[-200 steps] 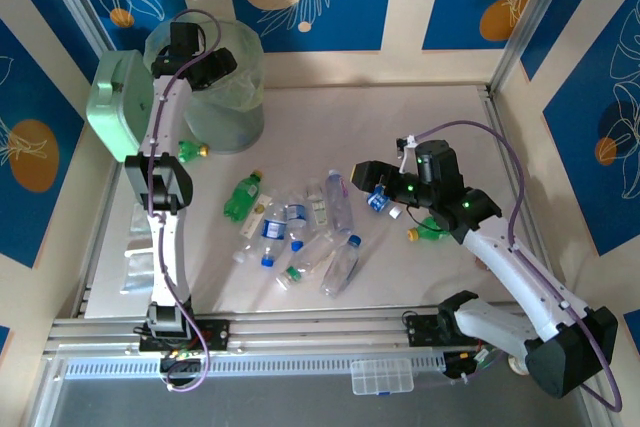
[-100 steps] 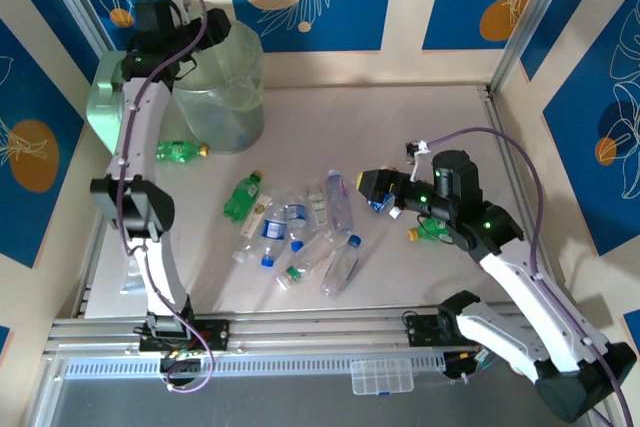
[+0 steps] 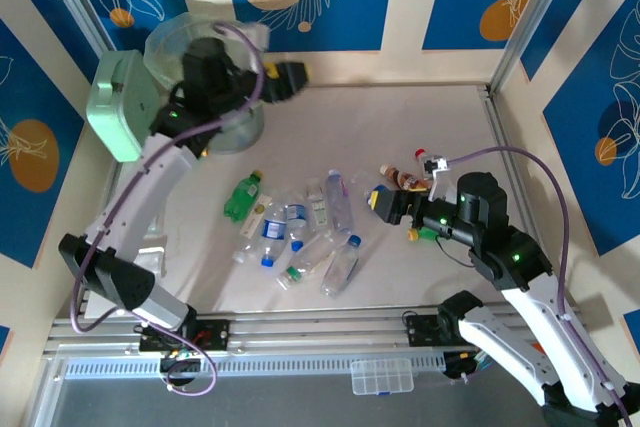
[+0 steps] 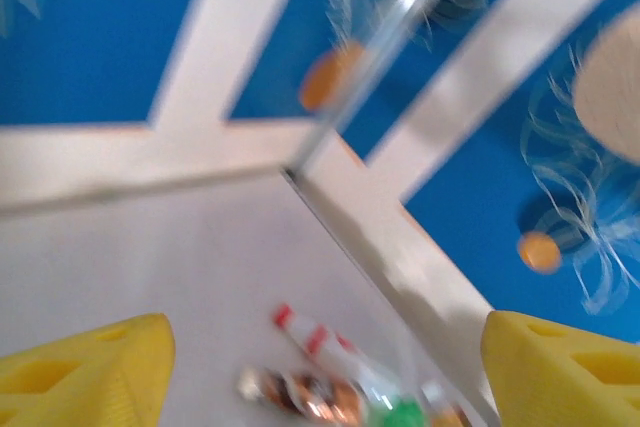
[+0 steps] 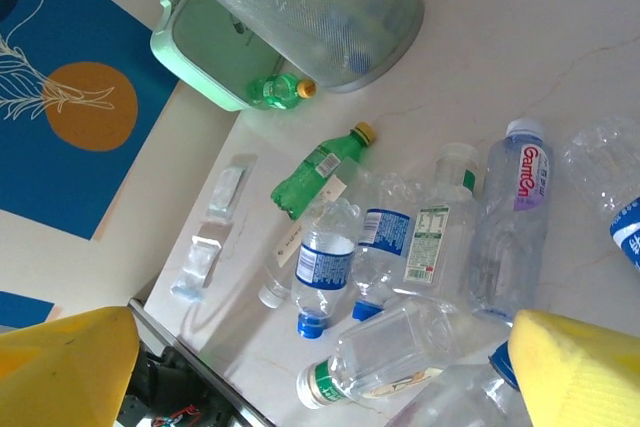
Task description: Put the plastic bottles in the bin
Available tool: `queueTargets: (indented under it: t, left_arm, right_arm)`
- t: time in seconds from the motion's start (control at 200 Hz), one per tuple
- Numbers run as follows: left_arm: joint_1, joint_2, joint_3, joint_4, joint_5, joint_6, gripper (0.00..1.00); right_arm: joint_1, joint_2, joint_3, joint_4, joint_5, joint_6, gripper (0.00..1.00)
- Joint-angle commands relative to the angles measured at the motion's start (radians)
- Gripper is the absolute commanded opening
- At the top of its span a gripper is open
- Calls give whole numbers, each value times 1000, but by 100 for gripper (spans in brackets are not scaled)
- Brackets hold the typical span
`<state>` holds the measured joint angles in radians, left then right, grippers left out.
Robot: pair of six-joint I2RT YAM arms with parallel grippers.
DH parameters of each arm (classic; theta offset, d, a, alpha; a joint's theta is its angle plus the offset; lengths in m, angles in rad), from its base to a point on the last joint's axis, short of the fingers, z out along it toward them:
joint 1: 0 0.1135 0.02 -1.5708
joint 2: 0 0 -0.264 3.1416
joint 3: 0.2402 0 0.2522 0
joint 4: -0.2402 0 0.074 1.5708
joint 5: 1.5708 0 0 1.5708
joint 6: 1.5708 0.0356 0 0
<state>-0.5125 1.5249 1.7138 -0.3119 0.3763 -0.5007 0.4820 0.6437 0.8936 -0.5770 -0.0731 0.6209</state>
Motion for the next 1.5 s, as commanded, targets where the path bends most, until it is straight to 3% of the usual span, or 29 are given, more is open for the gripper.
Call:
queueTargets:
  t: [0.0,0.115,0.27,0.34,0.4,0.445,0.525,0.61,0.71,0.865,1.23,1.365,1.495]
  left_arm:
    - [-112,-24,-72,-170,-125,-9,79]
    - [-213,-27,-194,-226,-200,-32,77]
    - [-258,-38,-317,-225,-228,-69,77]
    - [-258,-43,-353,-194,-212,-72,77]
    - [-258,-40,-372,-178,-194,-60,78]
    - [-259,-34,-378,-176,-175,-54,77]
    - [-258,-35,-398,-168,-150,-51,77]
    - [-258,-51,-427,-152,-149,-49,78]
    - [-258,-72,-436,-160,-142,-32,78]
    - [-257,-86,-447,-174,-108,-12,78]
    - [-257,-85,-447,-168,-67,-21,78]
    - [-256,-82,-447,-171,-51,-25,78]
    - [-256,-85,-451,-168,-51,-22,78]
  right_arm:
    - [12,-15,-16,-70,104,17,94]
    - [12,-1,13,-190,297,112,93]
    - [-5,63,101,-455,601,362,91]
    - [-50,94,134,-528,661,429,92]
    - [-99,125,145,-532,690,408,92]
    - [-146,153,150,-539,712,393,100]
    - [-231,184,127,-541,778,416,99]
    - [-355,188,57,-451,760,394,99]
    - [-534,227,2,-377,644,411,99]
    - [-685,356,-42,-282,579,374,99]
    - [-758,502,-159,-45,634,209,99]
    - [-762,590,-126,-48,745,144,99]
    - [-795,668,-113,-58,718,144,99]
